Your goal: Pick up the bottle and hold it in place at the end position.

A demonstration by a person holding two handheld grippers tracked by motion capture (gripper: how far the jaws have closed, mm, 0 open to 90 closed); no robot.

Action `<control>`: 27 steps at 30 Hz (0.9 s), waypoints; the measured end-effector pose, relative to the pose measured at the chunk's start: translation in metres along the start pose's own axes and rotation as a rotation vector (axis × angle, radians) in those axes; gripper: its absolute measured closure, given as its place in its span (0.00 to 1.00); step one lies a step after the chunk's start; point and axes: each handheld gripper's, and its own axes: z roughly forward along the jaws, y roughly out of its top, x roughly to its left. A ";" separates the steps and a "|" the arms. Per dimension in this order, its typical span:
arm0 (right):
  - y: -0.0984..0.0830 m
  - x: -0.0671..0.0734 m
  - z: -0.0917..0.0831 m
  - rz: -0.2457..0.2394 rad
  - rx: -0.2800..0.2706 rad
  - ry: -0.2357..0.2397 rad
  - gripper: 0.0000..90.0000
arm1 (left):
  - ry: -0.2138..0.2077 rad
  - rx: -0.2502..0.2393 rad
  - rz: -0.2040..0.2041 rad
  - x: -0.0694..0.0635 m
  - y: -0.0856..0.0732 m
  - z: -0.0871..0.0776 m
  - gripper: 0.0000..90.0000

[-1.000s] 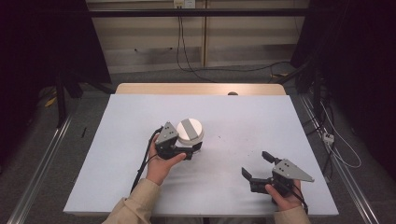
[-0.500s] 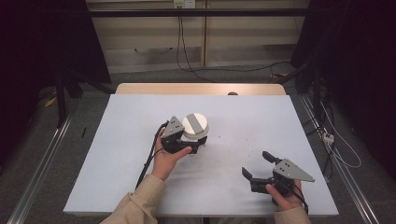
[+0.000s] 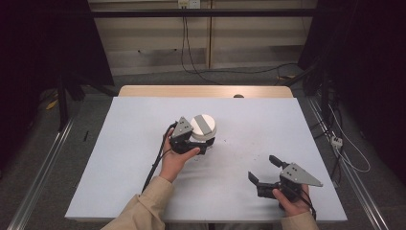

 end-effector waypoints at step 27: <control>-0.001 -0.001 0.001 -0.002 0.002 -0.002 0.04 | -0.008 0.005 0.005 0.009 0.004 0.019 0.20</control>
